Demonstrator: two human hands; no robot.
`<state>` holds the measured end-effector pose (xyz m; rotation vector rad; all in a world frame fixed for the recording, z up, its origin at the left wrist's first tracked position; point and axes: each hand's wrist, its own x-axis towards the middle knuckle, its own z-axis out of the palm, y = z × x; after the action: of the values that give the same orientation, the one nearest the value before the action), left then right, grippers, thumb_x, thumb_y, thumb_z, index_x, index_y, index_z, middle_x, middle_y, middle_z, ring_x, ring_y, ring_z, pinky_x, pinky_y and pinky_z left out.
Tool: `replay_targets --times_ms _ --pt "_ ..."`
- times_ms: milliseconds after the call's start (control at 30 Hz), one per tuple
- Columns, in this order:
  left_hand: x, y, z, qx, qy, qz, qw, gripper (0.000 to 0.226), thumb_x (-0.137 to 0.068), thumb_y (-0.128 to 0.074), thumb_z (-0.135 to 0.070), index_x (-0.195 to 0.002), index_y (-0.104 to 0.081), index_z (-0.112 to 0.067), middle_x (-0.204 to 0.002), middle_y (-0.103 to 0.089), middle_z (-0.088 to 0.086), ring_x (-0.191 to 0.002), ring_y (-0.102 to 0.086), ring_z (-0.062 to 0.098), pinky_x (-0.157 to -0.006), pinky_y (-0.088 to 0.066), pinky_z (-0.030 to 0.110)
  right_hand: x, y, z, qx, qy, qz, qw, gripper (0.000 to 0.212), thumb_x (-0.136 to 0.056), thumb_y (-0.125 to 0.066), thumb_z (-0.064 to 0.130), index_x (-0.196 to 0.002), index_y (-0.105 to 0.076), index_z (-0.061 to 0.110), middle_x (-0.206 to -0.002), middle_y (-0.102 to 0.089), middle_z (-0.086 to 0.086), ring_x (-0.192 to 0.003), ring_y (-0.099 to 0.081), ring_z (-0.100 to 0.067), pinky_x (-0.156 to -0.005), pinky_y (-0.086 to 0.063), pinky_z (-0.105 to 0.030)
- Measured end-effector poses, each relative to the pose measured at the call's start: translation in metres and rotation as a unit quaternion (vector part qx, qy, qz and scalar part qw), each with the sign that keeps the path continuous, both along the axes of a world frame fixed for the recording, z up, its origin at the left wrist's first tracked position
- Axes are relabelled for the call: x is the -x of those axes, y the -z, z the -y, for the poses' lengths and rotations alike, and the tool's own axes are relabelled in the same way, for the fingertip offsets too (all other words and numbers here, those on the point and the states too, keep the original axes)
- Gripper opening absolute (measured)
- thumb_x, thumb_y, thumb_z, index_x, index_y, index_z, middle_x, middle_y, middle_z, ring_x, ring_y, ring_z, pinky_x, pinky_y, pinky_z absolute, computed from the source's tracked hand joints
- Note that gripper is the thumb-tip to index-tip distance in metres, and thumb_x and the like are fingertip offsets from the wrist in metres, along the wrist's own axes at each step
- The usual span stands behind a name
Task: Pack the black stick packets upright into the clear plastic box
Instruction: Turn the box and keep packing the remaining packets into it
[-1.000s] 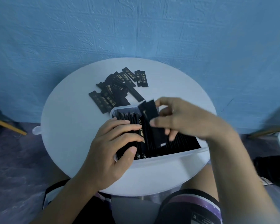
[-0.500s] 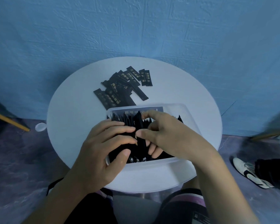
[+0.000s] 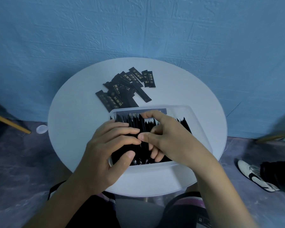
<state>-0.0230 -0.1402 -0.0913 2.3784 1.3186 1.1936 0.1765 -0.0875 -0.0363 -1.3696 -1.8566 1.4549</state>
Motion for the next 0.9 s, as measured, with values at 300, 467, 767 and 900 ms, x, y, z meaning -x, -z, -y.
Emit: replay_targets --times_ms 300,467,767,900 --pt "0.010 -0.011 0.007 0.052 0.007 -0.036 0.998 0.038 -0.097 -0.045 -0.034 -0.122 -0.072 -0.026 -0.130 -0.060 -0.009 -0.128 -0.051 0.022 -0.107 -0.038 0.044 -0.002 -0.007 -0.002 0.044 -0.079 -0.019 0.996 0.044 -0.104 -0.052 0.008 -0.144 -0.040 0.023 -0.076 -0.065 -0.008 -0.069 -0.073 -0.024 -0.064 -0.061 -0.032" --pt "0.012 -0.011 0.006 0.060 -0.007 -0.063 0.996 0.039 -0.100 -0.042 -0.036 -0.124 -0.072 -0.032 -0.128 -0.056 -0.009 -0.125 -0.050 0.023 -0.106 -0.037 0.042 -0.002 -0.026 -0.031 0.019 -0.148 0.064 0.987 0.037 -0.103 -0.055 0.009 -0.138 -0.048 0.015 -0.088 -0.066 -0.012 -0.065 -0.070 -0.018 -0.056 -0.057 -0.025" --pt "0.010 -0.011 0.008 0.065 -0.020 -0.058 0.996 0.036 -0.098 -0.045 -0.033 -0.116 -0.075 -0.029 -0.125 -0.057 -0.009 -0.125 -0.050 0.018 -0.107 -0.036 0.038 0.060 -0.027 -0.149 -0.251 -0.204 0.215 0.921 0.075 -0.075 -0.076 0.061 -0.142 -0.055 0.035 -0.140 -0.057 0.001 -0.128 -0.051 -0.015 -0.109 -0.038 -0.038" --pt "0.010 -0.012 0.009 0.064 -0.023 -0.057 0.996 0.034 -0.097 -0.046 -0.032 -0.114 -0.076 -0.028 -0.124 -0.058 -0.008 -0.123 -0.051 0.018 -0.106 -0.037 0.038 0.084 0.007 -0.168 -0.269 -0.266 0.366 0.850 0.097 -0.077 -0.063 0.075 -0.156 -0.012 0.052 -0.170 0.006 0.003 -0.155 0.015 -0.026 -0.120 -0.001 -0.064"
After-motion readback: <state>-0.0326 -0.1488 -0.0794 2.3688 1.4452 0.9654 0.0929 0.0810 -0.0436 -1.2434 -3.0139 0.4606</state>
